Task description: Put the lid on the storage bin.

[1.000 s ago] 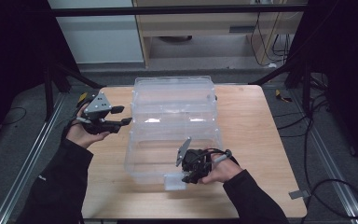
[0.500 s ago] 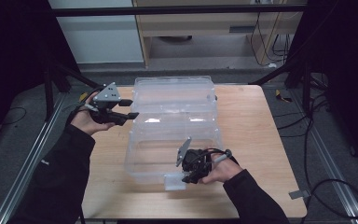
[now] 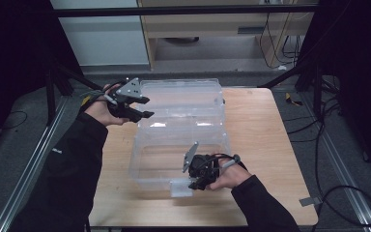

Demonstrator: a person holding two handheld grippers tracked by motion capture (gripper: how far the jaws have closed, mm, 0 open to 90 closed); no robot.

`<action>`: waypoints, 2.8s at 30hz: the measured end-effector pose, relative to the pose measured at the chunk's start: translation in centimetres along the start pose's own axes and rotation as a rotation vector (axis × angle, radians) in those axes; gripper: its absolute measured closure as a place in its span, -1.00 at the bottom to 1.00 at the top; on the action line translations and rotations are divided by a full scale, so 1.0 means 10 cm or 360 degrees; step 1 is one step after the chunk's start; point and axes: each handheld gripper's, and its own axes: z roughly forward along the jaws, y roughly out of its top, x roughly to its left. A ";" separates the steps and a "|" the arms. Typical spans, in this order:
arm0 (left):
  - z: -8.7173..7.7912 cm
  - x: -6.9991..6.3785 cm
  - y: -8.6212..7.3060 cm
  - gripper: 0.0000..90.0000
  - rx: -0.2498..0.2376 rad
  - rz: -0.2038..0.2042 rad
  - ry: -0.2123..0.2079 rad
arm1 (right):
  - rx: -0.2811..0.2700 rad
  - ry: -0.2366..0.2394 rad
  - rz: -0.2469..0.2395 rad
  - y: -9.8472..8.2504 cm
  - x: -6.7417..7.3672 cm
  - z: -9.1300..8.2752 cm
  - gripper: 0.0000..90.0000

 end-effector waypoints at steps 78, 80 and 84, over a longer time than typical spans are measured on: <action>0.42 -0.17 0.30 0.95 0.0419 0.0377 -0.0207 | 0.0018 -0.0051 0.0037 0.02 0.03 0.01 0.51; 0.40 -0.21 0.30 0.95 0.0414 0.0376 -0.0196 | 0.0029 -0.0053 0.0047 0.03 0.03 0.01 0.50; 0.37 -0.26 0.30 0.95 0.0401 0.0388 -0.0188 | 0.0032 -0.0056 0.0052 0.03 0.04 0.01 0.50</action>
